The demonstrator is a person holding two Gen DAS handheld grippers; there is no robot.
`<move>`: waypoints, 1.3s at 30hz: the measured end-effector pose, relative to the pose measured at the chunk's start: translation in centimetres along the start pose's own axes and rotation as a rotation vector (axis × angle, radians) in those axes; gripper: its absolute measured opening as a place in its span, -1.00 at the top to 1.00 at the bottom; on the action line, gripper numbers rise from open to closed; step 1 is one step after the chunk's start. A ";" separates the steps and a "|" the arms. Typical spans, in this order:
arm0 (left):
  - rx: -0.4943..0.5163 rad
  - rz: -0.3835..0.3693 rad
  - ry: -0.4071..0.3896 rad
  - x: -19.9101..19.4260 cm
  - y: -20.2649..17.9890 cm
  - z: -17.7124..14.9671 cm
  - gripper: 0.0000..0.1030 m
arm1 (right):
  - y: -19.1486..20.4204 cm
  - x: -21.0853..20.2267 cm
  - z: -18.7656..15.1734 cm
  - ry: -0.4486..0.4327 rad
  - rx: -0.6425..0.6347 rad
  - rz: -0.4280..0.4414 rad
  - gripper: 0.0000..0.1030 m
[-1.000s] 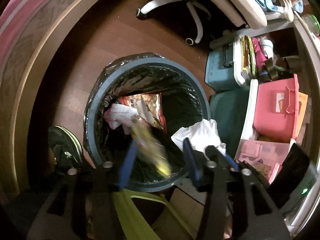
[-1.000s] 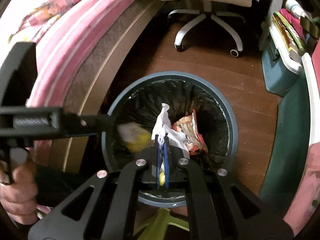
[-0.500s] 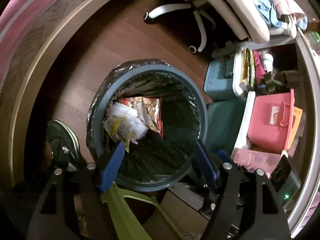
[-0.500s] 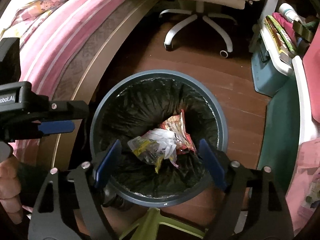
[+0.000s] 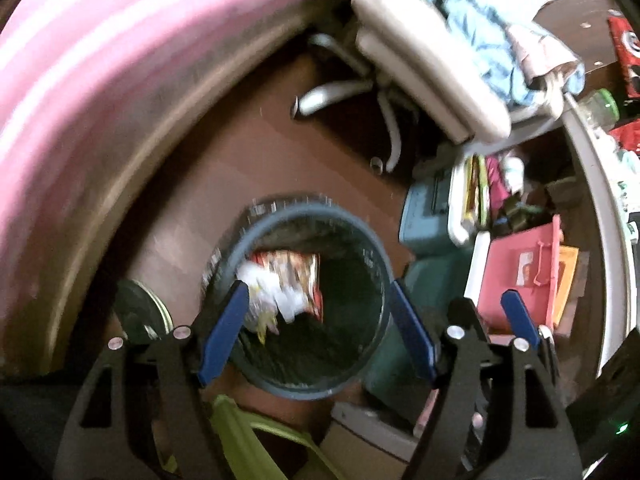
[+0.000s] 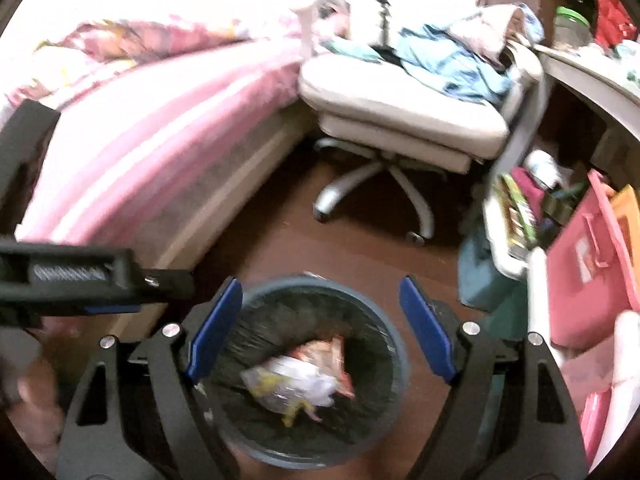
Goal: Collect trash
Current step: 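Move both open tools back over the bed toward the plastic bag and tape roll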
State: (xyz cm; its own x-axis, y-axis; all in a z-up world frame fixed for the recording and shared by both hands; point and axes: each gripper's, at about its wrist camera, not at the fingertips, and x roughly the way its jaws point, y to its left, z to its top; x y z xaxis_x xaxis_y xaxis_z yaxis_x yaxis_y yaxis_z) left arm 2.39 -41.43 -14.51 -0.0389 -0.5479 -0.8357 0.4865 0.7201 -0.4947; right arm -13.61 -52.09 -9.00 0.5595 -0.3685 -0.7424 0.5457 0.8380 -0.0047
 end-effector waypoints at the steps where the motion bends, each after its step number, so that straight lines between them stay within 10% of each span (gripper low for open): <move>1: 0.004 0.005 -0.055 -1.7 -0.2 -0.1 -0.37 | 0.3 -0.3 0.4 0.003 -0.004 0.011 -0.56; 20: -0.315 -0.144 -0.688 -24.4 10.6 -5.6 -0.71 | 17.9 -13.7 7.9 -0.335 -0.293 0.375 -0.55; 31: -0.452 0.010 -0.925 -33.9 19.0 -9.3 -0.74 | 29.7 -14.8 9.1 -0.319 -0.313 0.604 -0.59; 39: -0.447 0.208 -0.934 -35.0 26.1 -11.8 -0.74 | 38.3 -10.5 7.9 -0.232 -0.344 0.706 -0.61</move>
State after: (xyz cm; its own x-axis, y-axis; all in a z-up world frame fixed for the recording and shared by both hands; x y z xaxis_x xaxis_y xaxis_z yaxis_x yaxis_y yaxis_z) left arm 6.10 1.55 -0.94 0.7881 -0.3689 -0.4927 0.0330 0.8246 -0.5648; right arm 6.34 -19.36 3.87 0.8349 0.2501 -0.4903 -0.1842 0.9664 0.1794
